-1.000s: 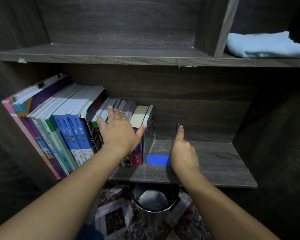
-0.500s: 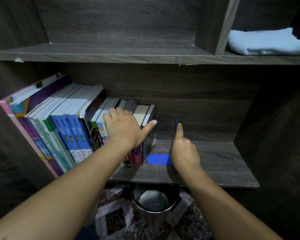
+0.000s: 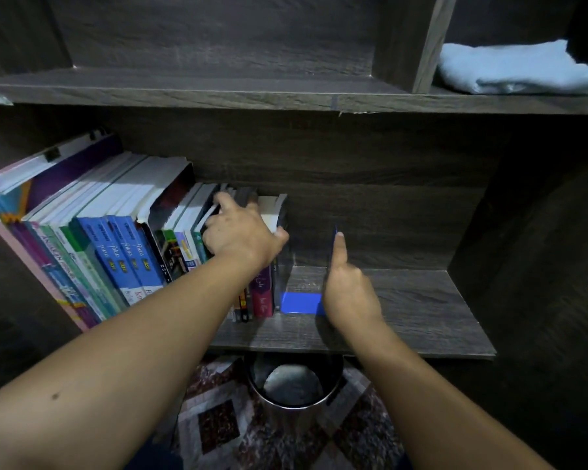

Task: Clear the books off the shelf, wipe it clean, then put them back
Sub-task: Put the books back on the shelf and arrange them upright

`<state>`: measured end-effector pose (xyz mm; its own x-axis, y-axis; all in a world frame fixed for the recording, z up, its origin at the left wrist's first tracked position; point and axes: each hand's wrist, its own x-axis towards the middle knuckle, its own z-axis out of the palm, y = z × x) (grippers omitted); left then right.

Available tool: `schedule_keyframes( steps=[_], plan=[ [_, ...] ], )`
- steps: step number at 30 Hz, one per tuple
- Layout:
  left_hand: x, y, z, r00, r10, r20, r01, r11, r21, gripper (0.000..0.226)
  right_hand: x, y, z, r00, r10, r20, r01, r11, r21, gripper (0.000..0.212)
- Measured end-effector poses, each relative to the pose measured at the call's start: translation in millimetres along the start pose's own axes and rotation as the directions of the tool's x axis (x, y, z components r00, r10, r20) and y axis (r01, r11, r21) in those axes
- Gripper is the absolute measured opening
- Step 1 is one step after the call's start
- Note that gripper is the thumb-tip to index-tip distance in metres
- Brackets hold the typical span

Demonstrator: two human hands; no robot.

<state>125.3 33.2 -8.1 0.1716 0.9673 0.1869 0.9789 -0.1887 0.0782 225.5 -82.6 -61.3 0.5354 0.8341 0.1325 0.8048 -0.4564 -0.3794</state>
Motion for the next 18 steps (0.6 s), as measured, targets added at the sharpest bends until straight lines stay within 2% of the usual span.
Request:
schedule_keyframes(
  steps=[8,13,18],
  plan=[
    [13,-6,-7,0.999,0.031,0.02,-0.031,0.999,0.019,0.076,-3,-23,11,0.997,-0.063,0.051,0.059,0.995,0.077,0.086],
    [18,-10,-9,0.998,0.049,0.027,-0.048,0.998,-0.036,0.089,-2,-49,22,0.999,-0.037,0.026,0.033,0.991,0.127,0.083],
    [23,-13,-15,0.998,0.041,0.046,-0.039,0.998,-0.055,0.095,1,-79,36,1.0,-0.016,-0.016,0.018,0.995,0.103,0.074]
  ],
)
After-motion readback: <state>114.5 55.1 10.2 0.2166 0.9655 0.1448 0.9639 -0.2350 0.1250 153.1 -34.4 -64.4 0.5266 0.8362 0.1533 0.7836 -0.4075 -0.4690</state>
